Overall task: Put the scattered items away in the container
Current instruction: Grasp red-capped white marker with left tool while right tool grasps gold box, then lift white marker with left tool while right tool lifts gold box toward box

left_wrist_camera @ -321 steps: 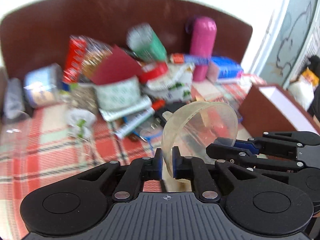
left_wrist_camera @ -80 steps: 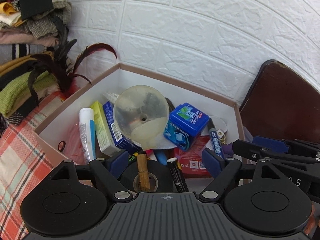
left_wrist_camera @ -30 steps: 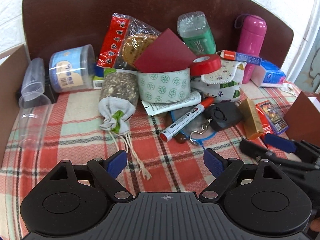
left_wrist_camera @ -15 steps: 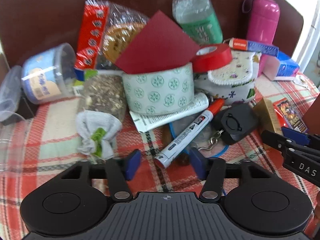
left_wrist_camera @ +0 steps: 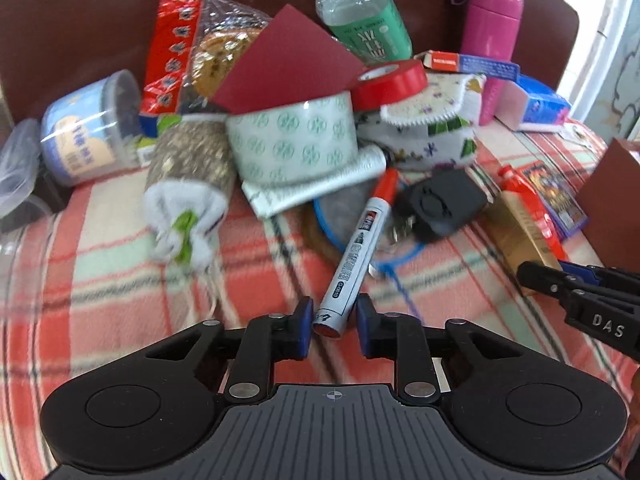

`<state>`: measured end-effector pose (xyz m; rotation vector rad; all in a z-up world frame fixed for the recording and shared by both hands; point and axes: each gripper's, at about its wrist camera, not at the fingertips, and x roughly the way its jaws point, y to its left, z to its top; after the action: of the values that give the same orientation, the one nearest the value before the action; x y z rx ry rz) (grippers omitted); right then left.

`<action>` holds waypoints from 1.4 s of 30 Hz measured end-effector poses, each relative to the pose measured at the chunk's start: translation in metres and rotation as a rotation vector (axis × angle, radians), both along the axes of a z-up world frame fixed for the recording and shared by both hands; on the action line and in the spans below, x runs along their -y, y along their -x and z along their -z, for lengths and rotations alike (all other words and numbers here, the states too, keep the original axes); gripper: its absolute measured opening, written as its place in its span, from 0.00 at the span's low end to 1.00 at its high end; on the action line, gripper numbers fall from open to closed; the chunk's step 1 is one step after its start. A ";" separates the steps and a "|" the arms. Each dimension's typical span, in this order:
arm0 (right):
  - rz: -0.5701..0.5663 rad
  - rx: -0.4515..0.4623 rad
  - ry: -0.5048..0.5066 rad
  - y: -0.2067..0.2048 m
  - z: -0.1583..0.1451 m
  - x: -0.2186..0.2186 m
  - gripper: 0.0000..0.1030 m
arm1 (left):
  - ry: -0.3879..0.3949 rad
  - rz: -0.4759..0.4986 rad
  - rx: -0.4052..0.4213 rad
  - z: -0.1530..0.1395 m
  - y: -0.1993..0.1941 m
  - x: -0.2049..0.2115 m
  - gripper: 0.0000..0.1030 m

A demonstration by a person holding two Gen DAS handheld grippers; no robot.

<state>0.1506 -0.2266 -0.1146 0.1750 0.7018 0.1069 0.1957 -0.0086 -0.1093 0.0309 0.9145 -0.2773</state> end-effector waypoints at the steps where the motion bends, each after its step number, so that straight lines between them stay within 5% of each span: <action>1: -0.011 -0.002 -0.005 0.007 0.000 0.000 0.26 | 0.001 0.000 -0.002 0.000 0.007 -0.003 0.15; 8: -0.138 -0.035 0.023 0.054 -0.004 -0.018 0.26 | -0.017 -0.007 -0.028 -0.003 0.068 -0.035 0.12; 12: -0.153 -0.044 0.047 0.057 -0.002 -0.028 0.30 | -0.018 -0.035 -0.014 -0.003 0.077 -0.039 0.52; 25: -0.142 -0.032 0.086 0.039 0.004 -0.042 0.37 | -0.044 -0.034 0.033 0.007 0.039 -0.010 0.63; 27: -0.146 -0.021 0.097 0.036 0.007 -0.045 0.38 | -0.060 -0.024 0.046 0.009 0.041 -0.008 0.59; 30: -0.161 -0.026 0.129 0.037 0.006 -0.049 0.32 | -0.093 -0.011 0.064 0.009 0.050 -0.007 0.29; 33: -0.183 -0.038 0.125 0.043 0.004 -0.050 0.27 | -0.074 -0.014 0.053 0.008 0.059 -0.013 0.12; 42: -0.289 -0.084 0.043 0.083 -0.002 -0.068 0.27 | -0.002 -0.016 0.017 0.004 0.102 -0.033 0.11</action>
<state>0.0676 -0.1589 -0.1130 0.0363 0.8100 0.3624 0.0937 0.0242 -0.1135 0.0278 0.8977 -0.2609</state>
